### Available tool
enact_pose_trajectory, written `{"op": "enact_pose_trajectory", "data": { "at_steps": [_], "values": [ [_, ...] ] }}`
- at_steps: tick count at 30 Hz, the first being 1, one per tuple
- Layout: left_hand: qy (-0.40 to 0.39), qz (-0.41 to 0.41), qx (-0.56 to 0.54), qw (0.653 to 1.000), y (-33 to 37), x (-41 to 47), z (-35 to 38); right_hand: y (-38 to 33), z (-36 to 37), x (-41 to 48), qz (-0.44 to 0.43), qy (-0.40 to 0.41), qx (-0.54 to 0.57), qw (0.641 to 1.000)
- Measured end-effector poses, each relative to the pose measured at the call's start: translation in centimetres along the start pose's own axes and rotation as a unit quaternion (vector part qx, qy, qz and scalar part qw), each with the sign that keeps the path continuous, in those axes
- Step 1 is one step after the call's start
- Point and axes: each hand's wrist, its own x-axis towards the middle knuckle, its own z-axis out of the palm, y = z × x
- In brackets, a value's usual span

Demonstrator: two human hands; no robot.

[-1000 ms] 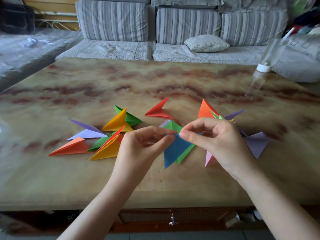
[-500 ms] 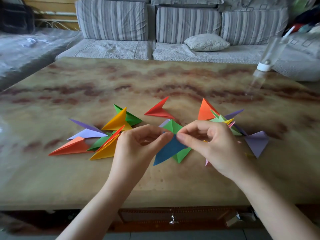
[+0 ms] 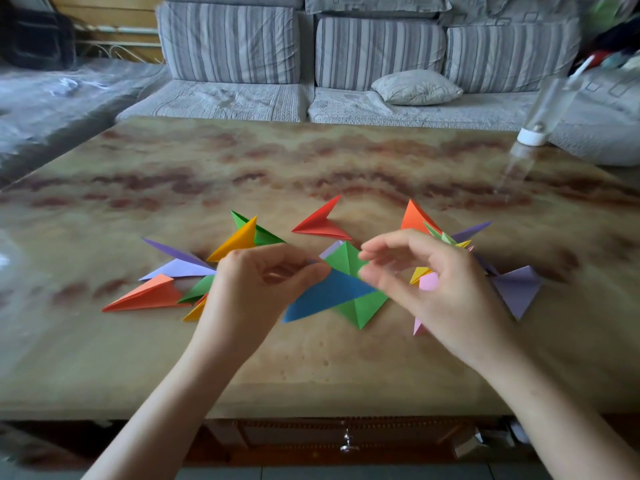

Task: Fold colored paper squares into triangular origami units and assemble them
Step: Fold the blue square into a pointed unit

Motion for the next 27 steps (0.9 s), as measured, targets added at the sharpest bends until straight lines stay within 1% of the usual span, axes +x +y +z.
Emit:
{"op": "enact_pose_trajectory", "data": {
  "at_steps": [3,7,9,15,18,24,26,27],
  "values": [
    [-0.027,0.011,0.004,1.000,0.1,-0.4,0.7,0.0,1.4,0.0,0.021,-0.030,-0.033,0.999],
    [-0.017,-0.006,-0.059,0.998,0.1,-0.4,1.1,0.3,1.6,0.2,0.035,0.001,0.006,0.999],
    [-0.011,-0.023,-0.065,0.998,0.0,-0.5,1.2,0.2,1.5,0.3,0.040,0.012,0.031,0.999],
    [-0.023,-0.043,-0.041,0.998,-0.3,-0.4,0.9,0.2,1.1,0.6,0.074,0.047,0.087,0.992],
    [-0.037,-0.040,-0.031,0.998,-0.4,-0.4,0.5,-0.1,1.0,0.8,0.091,0.059,0.118,0.987],
    [-0.020,-0.010,-0.010,1.000,-0.2,-0.1,-0.3,-0.6,1.8,1.0,0.078,0.083,0.115,0.987],
    [0.000,0.004,0.010,1.000,-0.4,0.1,-1.0,-0.7,1.6,1.3,0.086,0.117,0.120,0.982],
    [0.023,0.017,0.034,0.999,-0.6,0.2,-1.5,-0.6,1.3,1.5,0.096,0.144,0.131,0.976]
  ]
}}
